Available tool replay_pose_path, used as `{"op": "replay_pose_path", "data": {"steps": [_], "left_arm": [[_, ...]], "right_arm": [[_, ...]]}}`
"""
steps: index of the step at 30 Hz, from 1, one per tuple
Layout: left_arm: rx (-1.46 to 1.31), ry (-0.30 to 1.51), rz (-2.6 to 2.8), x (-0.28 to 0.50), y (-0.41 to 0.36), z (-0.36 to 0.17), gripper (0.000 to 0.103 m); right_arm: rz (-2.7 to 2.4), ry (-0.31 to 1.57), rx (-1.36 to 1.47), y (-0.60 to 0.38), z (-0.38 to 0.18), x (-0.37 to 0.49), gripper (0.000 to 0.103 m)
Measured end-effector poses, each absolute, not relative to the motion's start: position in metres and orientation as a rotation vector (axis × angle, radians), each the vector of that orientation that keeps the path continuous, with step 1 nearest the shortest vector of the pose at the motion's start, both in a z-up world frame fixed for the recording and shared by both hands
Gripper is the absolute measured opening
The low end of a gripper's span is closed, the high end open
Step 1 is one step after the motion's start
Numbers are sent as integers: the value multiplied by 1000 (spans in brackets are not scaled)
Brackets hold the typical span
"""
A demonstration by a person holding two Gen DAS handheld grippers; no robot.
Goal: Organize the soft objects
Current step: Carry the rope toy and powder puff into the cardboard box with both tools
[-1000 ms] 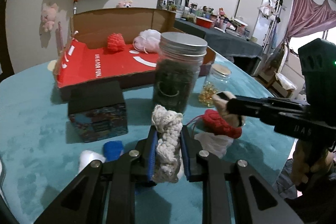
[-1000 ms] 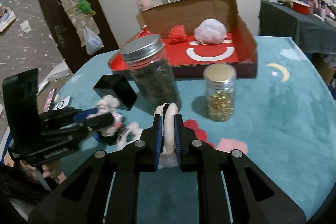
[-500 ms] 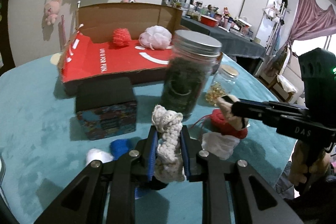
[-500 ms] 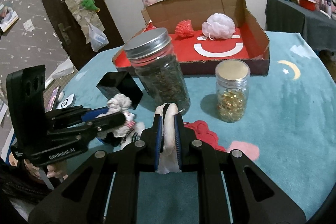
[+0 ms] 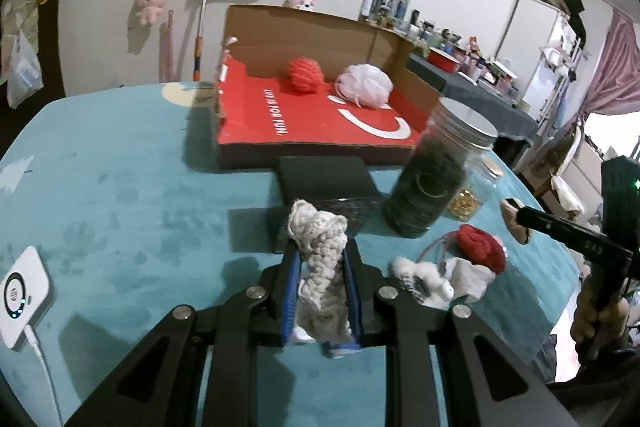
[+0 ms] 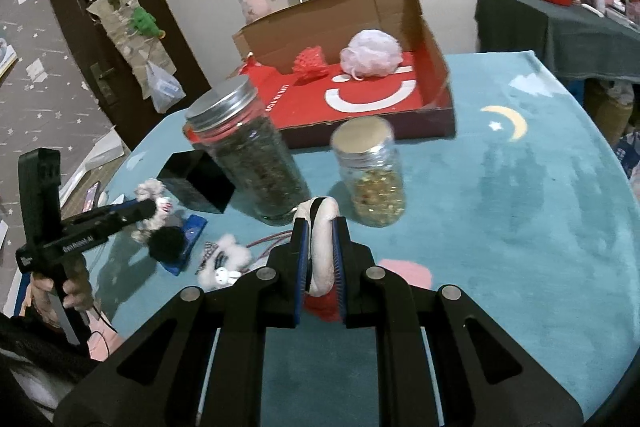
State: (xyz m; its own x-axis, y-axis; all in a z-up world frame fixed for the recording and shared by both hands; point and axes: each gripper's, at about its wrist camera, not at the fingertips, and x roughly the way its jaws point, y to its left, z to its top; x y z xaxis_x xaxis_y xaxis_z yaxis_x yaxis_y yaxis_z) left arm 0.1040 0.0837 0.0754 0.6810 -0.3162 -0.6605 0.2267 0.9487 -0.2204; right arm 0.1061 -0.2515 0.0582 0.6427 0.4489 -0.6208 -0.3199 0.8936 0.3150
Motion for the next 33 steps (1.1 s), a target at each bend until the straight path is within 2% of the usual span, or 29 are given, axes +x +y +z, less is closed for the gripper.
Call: {"op": "replay_pose_path", "data": {"steps": [18,33], "left_arm": [[4,785,-261,137,122,62,22],[129,733,-410,179,119,65,22]], "right_arm": [[346,787,119,-280,52,122,11],[377,801,5,-289,47,165,11]]}}
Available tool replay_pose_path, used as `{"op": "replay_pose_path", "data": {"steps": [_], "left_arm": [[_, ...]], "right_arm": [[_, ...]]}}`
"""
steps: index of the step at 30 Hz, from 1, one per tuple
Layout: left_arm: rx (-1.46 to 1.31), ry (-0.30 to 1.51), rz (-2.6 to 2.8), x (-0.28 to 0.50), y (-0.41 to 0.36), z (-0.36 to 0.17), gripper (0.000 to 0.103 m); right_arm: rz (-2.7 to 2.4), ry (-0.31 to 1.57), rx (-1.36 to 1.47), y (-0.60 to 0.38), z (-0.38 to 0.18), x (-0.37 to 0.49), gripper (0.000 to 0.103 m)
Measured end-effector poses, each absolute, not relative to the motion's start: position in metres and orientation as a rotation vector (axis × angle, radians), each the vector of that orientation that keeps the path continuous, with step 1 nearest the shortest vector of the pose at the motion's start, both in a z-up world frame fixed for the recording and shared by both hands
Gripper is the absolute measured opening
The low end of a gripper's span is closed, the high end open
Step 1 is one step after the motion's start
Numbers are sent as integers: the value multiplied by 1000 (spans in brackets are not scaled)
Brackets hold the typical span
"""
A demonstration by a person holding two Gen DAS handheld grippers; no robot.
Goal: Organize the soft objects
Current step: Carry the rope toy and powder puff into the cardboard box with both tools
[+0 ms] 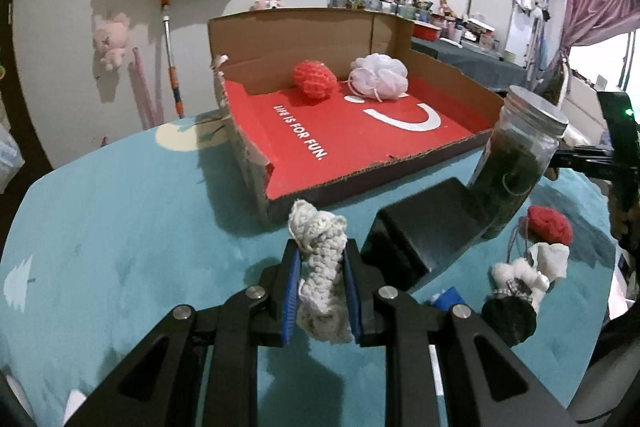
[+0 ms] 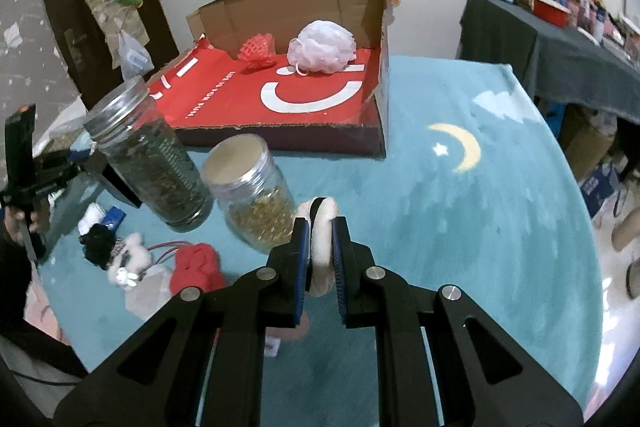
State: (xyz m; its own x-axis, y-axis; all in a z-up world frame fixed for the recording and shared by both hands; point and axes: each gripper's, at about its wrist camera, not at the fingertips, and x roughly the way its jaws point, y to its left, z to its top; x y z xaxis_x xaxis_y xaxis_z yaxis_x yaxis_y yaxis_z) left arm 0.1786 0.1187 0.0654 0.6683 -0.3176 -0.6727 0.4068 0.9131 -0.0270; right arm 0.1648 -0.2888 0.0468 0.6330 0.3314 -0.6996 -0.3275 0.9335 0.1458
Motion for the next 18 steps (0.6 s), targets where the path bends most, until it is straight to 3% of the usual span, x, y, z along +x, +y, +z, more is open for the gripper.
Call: {"op": "replay_pose_path", "data": {"steps": [18], "left_arm": [[214,690,-461,212,109,98,22]], "right_arm": [[517,762,-16,-281,79,222,11]]}}
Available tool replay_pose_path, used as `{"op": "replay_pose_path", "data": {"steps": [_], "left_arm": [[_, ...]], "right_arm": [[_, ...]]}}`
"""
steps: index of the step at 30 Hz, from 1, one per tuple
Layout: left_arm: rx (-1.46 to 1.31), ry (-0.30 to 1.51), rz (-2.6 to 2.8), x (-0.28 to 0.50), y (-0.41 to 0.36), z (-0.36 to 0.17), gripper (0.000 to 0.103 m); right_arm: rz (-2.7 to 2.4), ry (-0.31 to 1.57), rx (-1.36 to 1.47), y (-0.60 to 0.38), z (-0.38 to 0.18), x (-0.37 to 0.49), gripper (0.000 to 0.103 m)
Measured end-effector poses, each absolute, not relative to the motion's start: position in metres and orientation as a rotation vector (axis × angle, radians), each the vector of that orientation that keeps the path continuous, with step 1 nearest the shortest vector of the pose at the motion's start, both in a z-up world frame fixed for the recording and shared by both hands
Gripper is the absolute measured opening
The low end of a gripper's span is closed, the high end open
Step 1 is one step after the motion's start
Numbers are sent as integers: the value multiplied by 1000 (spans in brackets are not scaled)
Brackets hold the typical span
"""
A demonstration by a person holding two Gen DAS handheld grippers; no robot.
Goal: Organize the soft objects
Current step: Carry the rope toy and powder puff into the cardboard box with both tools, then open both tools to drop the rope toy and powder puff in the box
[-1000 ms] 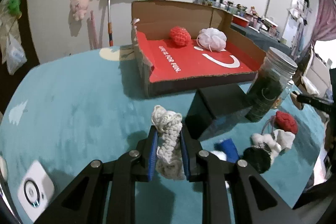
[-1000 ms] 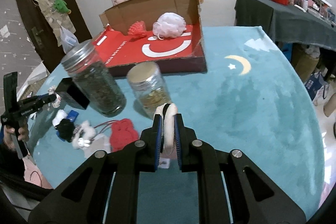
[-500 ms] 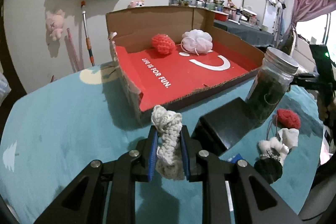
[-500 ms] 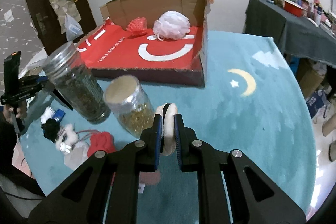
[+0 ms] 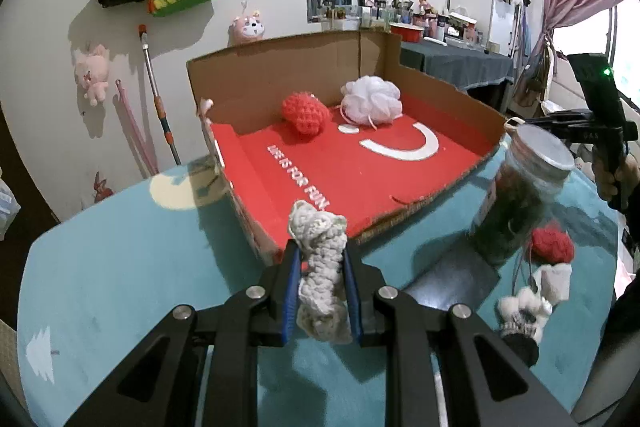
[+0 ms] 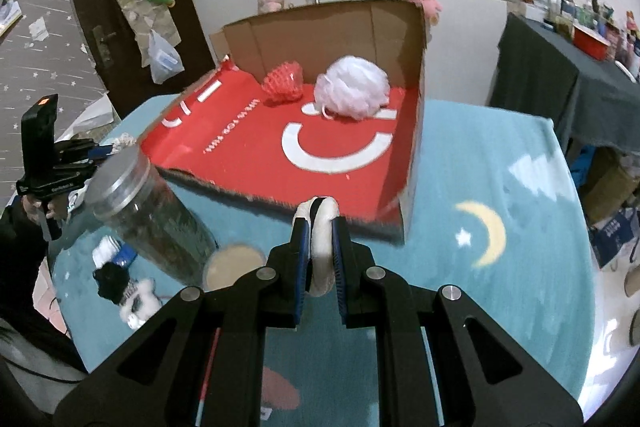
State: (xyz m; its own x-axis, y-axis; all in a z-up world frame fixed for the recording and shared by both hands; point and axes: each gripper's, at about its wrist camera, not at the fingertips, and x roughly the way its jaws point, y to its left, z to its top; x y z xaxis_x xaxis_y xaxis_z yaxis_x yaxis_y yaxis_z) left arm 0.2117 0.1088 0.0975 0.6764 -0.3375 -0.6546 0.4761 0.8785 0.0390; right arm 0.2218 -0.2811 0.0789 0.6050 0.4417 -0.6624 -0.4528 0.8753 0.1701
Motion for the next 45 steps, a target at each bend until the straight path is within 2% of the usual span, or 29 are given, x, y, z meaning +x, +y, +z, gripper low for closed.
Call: {"op": "replay_pose_path", "data": {"steps": [11,25,38,45], "left_arm": [[173,780,-411,291,67,121,22],[192,1054,-243,398,38,68,22],[230,1063,-204,407,25,59,24],[214,1037,-199,407,24,62,36]], "right_arm": [[504,780,-57,-249,102,282,12],[282,1063,-164,-208,51,413,14],[234,1083,-220,-200,41,427,14],[227,1063,-284,-185,38,421,23]]}}
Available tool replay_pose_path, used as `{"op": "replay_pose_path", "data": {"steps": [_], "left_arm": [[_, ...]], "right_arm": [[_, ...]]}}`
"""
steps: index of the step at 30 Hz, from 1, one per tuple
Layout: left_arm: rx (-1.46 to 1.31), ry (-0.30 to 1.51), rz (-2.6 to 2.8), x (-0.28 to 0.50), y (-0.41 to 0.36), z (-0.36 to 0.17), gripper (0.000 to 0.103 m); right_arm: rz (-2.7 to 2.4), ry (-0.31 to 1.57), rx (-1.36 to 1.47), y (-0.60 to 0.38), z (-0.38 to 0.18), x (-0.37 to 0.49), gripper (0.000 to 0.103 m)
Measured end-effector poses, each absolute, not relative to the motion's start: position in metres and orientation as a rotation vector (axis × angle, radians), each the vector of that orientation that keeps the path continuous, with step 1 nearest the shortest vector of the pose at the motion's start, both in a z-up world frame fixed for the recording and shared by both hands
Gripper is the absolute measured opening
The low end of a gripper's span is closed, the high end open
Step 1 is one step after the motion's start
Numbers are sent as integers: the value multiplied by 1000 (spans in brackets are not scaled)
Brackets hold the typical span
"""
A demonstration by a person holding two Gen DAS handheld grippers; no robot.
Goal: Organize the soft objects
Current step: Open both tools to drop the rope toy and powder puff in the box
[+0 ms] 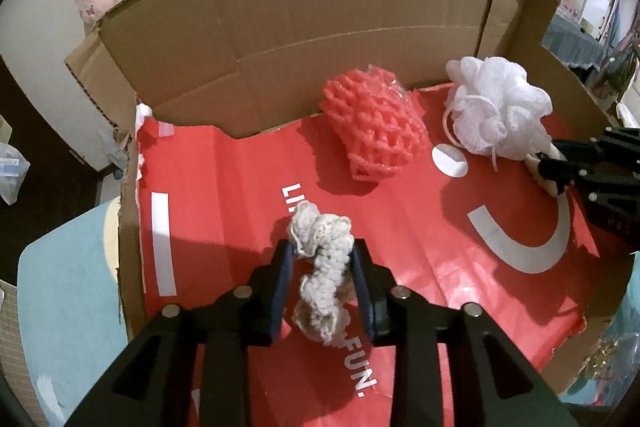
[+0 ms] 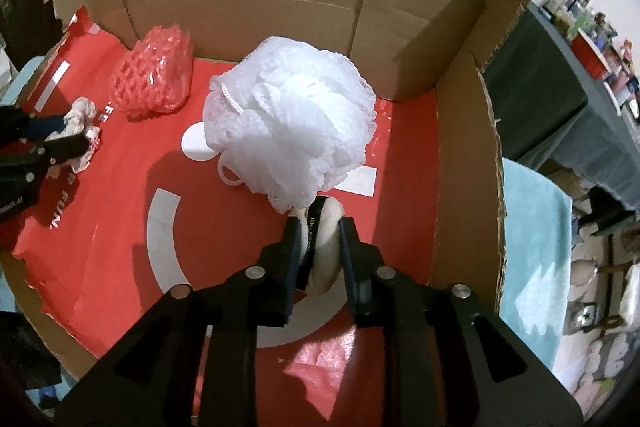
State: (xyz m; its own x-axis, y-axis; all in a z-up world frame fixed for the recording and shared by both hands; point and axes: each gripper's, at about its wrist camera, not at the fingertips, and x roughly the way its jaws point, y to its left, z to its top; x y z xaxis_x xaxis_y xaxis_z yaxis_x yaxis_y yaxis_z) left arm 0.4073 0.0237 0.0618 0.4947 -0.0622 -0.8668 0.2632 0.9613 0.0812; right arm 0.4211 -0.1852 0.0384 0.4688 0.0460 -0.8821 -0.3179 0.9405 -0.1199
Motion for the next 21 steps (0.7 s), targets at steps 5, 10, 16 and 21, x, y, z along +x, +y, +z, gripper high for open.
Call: {"op": "replay_pose_path", "data": {"steps": [5,10,16,21], "left_arm": [[226,984,-195,397,26,71,57],[206,932,-204,379,28,86,69],[157,834,-211,342,31,114,80],[125,726,-207,308,35,141,88]], "right_arm": [[230,1040,-330,-176,40,410,37],[244,1013,-343,-165,46,399,57],[224,954,-348,-159,68,381,72],[220,905,-283,-168,100,356,72]]}}
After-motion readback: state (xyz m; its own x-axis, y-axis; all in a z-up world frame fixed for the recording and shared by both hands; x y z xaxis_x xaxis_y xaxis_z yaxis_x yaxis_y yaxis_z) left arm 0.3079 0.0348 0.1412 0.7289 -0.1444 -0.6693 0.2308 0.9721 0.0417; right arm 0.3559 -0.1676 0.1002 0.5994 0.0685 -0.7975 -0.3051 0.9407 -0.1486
